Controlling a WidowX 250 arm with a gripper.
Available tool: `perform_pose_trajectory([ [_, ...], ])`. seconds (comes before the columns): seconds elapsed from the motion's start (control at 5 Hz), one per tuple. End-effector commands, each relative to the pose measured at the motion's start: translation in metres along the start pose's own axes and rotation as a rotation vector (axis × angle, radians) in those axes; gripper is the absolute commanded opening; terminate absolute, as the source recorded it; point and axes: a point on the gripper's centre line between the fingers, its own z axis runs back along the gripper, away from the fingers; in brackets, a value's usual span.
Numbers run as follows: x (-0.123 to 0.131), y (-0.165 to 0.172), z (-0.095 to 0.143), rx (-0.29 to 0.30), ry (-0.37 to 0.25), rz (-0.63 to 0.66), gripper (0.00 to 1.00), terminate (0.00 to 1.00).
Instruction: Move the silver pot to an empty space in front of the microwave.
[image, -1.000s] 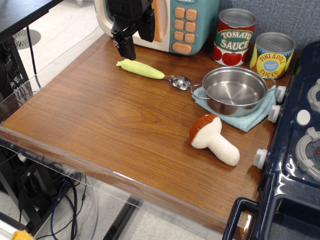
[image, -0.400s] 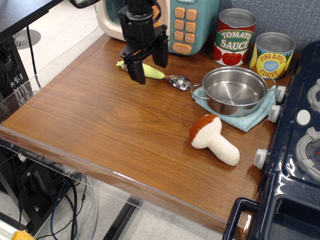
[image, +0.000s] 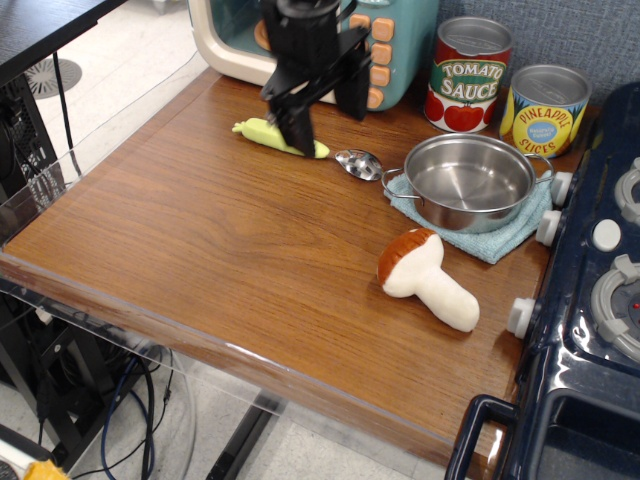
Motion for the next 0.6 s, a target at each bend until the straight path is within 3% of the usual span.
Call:
perform_pose_trajectory([
  [0.0, -0.060, -0.009, 0.026, -0.053, -0.037, -0.015, 1.00, 0.00],
  [0.2, -0.085, -0.013, 0.007, -0.029, -0.050, -0.002, 1.00, 0.00],
  [0.4, -0.094, -0.018, -0.010, -0.009, -0.095, -0.002, 1.00, 0.00],
])
